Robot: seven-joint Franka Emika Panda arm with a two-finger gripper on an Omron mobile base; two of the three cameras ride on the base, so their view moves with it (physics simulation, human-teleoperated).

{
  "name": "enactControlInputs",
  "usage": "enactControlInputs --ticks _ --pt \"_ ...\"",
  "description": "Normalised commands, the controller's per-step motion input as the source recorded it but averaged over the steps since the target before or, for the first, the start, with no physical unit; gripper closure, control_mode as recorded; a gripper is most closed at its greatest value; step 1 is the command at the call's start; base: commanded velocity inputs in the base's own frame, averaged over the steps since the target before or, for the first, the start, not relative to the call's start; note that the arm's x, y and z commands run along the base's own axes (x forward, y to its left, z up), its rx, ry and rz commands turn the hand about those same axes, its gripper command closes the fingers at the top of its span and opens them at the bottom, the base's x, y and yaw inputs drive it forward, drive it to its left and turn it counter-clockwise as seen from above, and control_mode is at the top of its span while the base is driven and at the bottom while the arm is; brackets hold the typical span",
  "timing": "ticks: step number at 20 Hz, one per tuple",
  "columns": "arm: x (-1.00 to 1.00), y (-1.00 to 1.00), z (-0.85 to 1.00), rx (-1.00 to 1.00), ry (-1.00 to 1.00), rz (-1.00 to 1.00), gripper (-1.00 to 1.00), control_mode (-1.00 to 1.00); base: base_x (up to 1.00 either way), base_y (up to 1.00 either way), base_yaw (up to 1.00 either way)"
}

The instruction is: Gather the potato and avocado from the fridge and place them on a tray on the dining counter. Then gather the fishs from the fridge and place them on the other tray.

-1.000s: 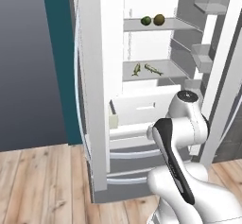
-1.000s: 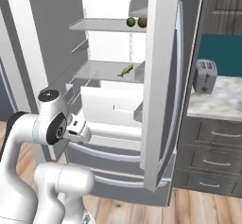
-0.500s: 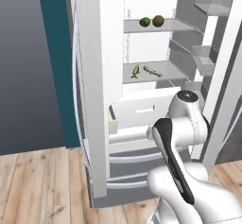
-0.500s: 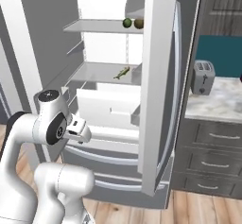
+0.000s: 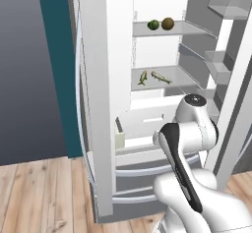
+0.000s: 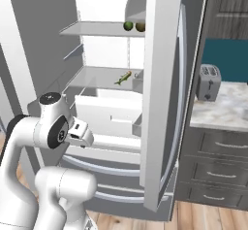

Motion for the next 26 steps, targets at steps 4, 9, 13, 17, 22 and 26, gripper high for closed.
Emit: enactControlInputs --ticks 4,9,13,17,22,26 --pt "0.0 0.0 0.0 0.0 0.0 0.0 -1.0 1.0 0.33 0.0 0.0" --pt "0.0 0.0 0.0 0.0 0.0 0.0 -1.0 1.0 0.39 0.0 0.0" --pt "0.0 0.0 0.0 0.0 0.0 0.0 -1.0 1.0 0.37 0.0 0.0" --pt "0.0 0.0 0.0 0.0 0.0 0.0 -1.0 1.0 0.35 0.0 0.0" --pt "0.0 0.0 0.0 0.0 0.0 0.0 -1.0 1.0 0.34 0.0 0.0" --pt "0.0 0.0 0.0 0.0 0.0 0.0 -1.0 1.0 0.32 -0.02 0.0"
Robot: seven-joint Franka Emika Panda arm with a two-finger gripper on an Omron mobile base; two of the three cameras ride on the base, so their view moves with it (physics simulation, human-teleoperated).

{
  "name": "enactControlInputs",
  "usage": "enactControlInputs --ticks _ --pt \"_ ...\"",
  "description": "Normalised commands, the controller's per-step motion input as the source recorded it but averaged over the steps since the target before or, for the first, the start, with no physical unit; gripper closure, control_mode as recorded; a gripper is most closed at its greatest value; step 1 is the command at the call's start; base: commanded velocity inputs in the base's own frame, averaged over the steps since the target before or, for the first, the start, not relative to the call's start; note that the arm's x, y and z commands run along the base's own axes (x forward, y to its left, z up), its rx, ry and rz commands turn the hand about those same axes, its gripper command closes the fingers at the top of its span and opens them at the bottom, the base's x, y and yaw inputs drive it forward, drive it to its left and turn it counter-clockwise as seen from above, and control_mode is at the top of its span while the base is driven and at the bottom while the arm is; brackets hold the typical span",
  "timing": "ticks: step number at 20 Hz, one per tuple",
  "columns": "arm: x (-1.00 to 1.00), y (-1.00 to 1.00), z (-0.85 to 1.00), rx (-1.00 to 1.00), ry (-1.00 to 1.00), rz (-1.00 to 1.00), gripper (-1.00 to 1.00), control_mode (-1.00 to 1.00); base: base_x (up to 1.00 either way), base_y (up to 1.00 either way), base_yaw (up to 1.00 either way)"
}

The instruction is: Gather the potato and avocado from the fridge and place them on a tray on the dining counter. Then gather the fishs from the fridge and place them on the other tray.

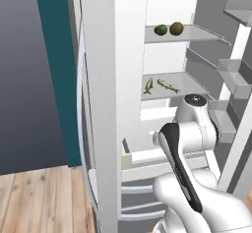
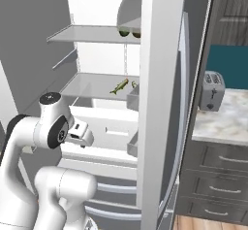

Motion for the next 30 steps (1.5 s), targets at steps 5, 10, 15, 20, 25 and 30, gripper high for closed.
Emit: enactControlInputs --ticks 5,10,15,20,25,30 --pt "0.0 0.0 0.0 0.0 0.0 0.0 -1.0 1.0 0.29 -0.04 0.0" --pt "0.0 0.0 0.0 0.0 0.0 0.0 -1.0 1.0 0.3 -0.03 0.0" --pt "0.0 0.0 0.0 0.0 0.0 0.0 -1.0 1.0 0.3 -0.04 0.0" --pt "0.0 0.0 0.0 0.0 0.0 0.0 -1.0 1.0 0.3 -0.04 0.0" --pt "0.0 0.0 0.0 0.0 0.0 0.0 -1.0 1.0 0.31 -0.01 0.0" --pt "0.0 0.0 0.0 0.0 0.0 0.0 -1.0 1.0 0.38 0.0 0.0"
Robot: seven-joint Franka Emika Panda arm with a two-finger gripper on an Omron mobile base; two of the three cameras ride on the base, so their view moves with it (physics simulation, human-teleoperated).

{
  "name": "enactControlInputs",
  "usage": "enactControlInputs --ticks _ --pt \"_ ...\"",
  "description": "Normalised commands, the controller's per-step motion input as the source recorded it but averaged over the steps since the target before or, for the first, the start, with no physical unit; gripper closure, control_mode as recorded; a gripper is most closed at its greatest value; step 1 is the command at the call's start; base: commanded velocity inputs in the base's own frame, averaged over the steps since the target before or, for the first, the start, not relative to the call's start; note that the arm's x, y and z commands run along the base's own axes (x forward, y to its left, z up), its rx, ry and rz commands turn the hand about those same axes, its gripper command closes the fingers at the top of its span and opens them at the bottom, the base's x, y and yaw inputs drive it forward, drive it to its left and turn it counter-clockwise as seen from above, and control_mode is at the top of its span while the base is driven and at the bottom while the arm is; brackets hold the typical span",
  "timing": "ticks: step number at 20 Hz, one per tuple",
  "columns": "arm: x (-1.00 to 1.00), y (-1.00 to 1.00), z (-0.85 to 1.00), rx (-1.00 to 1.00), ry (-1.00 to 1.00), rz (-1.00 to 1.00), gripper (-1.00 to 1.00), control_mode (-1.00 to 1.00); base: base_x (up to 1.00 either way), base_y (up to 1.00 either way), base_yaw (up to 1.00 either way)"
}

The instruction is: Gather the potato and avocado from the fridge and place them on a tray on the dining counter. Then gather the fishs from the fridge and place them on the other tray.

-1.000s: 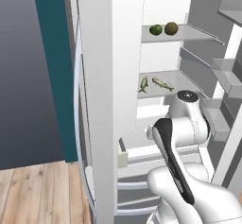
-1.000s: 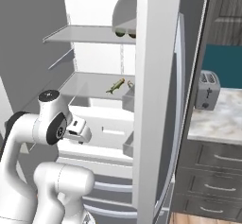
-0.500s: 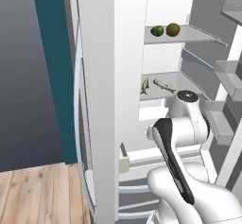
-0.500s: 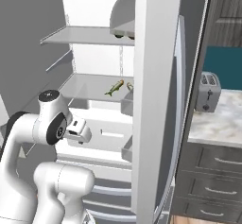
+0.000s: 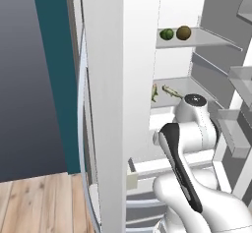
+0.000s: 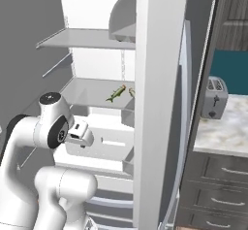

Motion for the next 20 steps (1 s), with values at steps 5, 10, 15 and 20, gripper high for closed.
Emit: enactControlInputs --ticks 5,10,15,20 --pt "0.0 0.0 0.0 0.0 0.0 0.0 -1.0 1.0 0.23 -0.02 0.0" --pt "0.15 -0.03 0.01 0.03 -0.05 -0.01 -1.0 -1.0 0.0 0.0 0.0" --pt "0.08 -0.06 0.1 0.0 -0.22 -0.09 -1.0 -1.0 0.0 0.0 0.0" --pt "-0.07 -0.51 0.27 -0.01 -0.16 -0.03 -1.0 -1.0 0.0 0.0 0.0"
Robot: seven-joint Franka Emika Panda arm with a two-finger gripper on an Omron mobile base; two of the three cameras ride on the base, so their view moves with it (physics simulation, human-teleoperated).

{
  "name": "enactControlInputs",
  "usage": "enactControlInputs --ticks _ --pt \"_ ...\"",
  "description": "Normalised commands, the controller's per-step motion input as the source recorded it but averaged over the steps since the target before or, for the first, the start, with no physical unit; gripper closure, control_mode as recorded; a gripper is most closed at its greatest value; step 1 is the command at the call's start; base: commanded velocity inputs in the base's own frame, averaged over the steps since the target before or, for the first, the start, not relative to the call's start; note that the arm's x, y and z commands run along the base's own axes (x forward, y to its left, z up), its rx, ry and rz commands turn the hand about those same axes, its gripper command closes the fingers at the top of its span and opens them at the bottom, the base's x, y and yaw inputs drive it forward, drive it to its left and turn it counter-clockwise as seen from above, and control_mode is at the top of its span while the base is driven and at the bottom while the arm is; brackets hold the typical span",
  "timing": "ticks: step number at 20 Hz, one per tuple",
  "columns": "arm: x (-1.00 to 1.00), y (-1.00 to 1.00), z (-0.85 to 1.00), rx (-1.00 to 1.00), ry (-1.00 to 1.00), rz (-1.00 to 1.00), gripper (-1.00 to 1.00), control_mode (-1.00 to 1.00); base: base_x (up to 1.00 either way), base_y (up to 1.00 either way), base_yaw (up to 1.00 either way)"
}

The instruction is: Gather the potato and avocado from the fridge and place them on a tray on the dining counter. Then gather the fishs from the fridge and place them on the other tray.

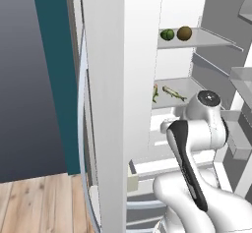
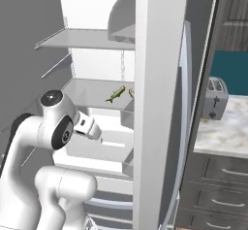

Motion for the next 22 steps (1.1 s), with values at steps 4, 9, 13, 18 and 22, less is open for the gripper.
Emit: enactControlInputs --ticks 4,9,13,18,22 --pt "-0.06 -0.38 0.54 0.0 -0.08 0.0 -1.0 -1.0 0.0 0.0 0.0" --pt "0.0 -0.05 0.68 0.0 0.0 0.0 -1.0 -1.0 0.0 0.0 0.0" --pt "0.0 0.0 0.68 -0.07 0.06 0.0 -1.0 -1.0 0.0 0.0 0.0" --pt "0.0 0.0 0.58 -0.18 0.16 -0.01 -1.0 -1.0 0.0 0.0 0.0" --pt "0.0 -0.21 0.58 -0.02 0.0 0.0 -1.0 -1.0 0.0 0.0 0.0"
